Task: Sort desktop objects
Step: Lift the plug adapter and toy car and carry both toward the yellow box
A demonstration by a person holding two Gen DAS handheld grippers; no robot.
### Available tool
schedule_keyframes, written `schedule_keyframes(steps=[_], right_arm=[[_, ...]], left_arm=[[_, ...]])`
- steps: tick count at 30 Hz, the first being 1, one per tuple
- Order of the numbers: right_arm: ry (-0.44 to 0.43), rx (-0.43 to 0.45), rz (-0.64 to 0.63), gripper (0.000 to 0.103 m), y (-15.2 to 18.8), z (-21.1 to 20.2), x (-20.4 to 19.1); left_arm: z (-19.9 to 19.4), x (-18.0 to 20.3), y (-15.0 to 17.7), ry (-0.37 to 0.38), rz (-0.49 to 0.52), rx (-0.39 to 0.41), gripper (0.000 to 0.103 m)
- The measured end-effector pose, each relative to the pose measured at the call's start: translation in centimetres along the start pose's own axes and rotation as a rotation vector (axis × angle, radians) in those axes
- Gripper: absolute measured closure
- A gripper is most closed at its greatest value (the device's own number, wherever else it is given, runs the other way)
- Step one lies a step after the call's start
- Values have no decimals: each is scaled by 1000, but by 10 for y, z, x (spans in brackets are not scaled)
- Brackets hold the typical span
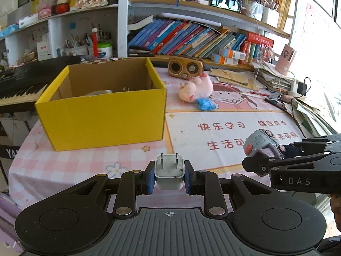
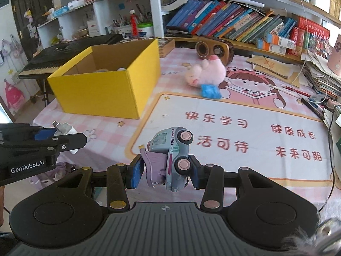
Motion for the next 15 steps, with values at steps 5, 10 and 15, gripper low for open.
schedule_keyframes(steps=[5, 10, 15], right_arm=[[-22, -1, -22, 62, 4, 0, -22], [-49, -3, -46, 62, 5, 2, -42], [-77, 4, -78, 62, 4, 4, -60]], left_arm=[[-13, -14, 9, -16, -11, 4, 78], [-24, -28, 18, -42, -31, 8, 78], [-35, -42, 25, -74, -51, 17, 78]])
Point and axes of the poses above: each gripper's, at about its wrist camera, not at the fingertips, and z roughly the way its jaws point, x to its right, y to its underside, the point moved 1 cm from there along z, roughly the way its jaws point, and after that the axes turned 3 degrees about z, right-handed, at the moved point
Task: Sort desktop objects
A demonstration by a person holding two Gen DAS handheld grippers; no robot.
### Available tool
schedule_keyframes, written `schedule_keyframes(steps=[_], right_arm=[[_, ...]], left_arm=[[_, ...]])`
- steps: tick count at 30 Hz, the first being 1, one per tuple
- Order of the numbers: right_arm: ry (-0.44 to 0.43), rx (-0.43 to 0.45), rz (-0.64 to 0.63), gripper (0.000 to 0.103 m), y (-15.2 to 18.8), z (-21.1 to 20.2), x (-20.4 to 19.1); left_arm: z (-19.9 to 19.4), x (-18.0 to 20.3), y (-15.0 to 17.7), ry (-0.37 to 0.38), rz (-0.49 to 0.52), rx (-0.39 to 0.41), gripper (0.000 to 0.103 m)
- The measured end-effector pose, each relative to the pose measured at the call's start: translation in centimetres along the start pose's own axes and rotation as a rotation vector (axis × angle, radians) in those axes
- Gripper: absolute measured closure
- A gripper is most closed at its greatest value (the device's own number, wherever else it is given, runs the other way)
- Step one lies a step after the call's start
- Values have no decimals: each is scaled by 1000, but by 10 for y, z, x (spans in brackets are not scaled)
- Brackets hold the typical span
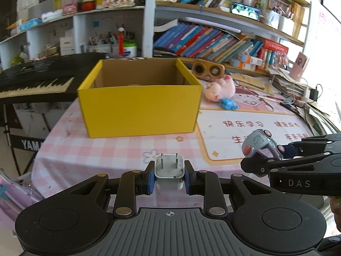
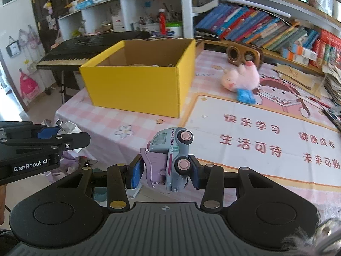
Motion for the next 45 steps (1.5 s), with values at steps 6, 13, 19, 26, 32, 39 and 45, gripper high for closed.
schedule_keyframes(steps=[6, 13, 19, 26, 32, 39, 45], right_arm=[[-23, -2, -29, 62, -2, 3, -13], [-30, -2, -42, 62, -6, 8, -21], [-30, 1, -45, 62, -15, 11, -21], [-31, 19, -46, 62, -35, 17, -17], [-52, 61, -58, 62, -65, 28, -10], [-84, 104, -84, 62, -111, 51, -2], [-113, 122, -104, 62, -147, 79, 5]], left_arm=[[-7, -11, 3, -23, -16, 10, 78], [-6, -20, 1, -28, -23, 17, 78], [-4, -22, -5, -19, -23, 23, 78], [4, -21, -23, -3, -12, 49, 78], [17, -30, -48, -23, -8, 89, 78], [37, -44, -80, -56, -16, 119, 78], [61, -55, -108, -86, -36, 144, 78]])
Point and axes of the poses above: each gripper's, at about its wrist camera, not at the fingertips, and z roughly the way its jaws point, x to its right, y to its underside, the point moved 1 cm from there along z, roughly the way its jaws point, and after that the axes turned 3 degrees about z, right-handed, at the moved point
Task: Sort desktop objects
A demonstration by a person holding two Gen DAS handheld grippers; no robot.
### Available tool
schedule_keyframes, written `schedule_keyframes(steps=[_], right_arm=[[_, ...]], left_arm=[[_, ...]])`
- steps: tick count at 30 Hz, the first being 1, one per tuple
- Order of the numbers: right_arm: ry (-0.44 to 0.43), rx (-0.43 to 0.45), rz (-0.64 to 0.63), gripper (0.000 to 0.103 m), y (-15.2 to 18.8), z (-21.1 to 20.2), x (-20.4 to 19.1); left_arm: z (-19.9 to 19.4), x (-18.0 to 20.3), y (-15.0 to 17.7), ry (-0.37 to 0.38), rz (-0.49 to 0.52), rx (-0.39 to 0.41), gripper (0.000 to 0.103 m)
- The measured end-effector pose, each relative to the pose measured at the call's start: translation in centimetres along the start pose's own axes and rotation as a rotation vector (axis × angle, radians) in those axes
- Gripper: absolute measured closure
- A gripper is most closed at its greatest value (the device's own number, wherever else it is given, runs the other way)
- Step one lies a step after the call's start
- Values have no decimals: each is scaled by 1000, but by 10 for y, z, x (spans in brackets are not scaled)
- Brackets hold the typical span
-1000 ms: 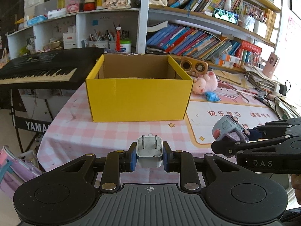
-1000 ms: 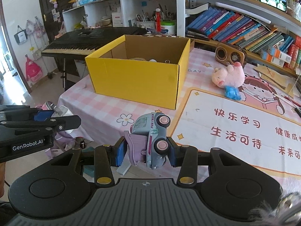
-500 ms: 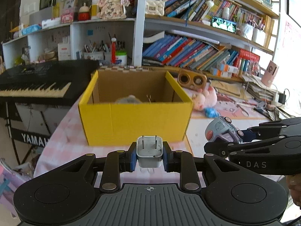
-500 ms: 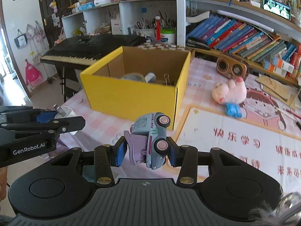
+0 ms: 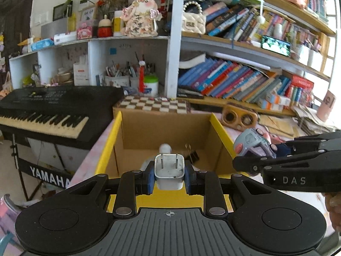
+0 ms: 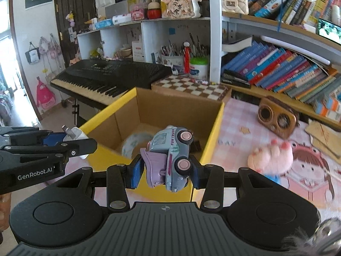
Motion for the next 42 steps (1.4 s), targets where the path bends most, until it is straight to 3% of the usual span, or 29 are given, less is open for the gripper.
schedule_keyframes(steps=[7, 15, 22, 30, 38, 42], right_arm=[[1, 23, -24, 62, -37, 38, 23], [-37, 33, -62, 62, -73, 78, 39], [-113, -104, -132, 62, -77, 132, 36], [-185, -314, -266, 62, -65, 180, 28], [-201, -411, -403, 62, -53, 200, 16], [-199, -427, -401, 62, -53, 207, 17]], left_arm=[[43, -4, -21, -51, -8, -15, 78], [89, 19, -26, -4, 28, -97, 78], [130, 45, -14, 67, 72, -214, 78], [151, 51, -2, 101, 31, -316, 78], [156, 51, -2, 112, 16, -338, 78], [155, 49, -2, 122, 0, -336, 78]])
Point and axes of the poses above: each gripper's, at about its wrist camera, not at the fingertips, and z roughly the way its jaws point, x to its right, y to its underside, the point moved 1 cm from there along z, roughly the way its jaws point, and after that the axes turned 3 degrees about z, right-handed, at the moved point
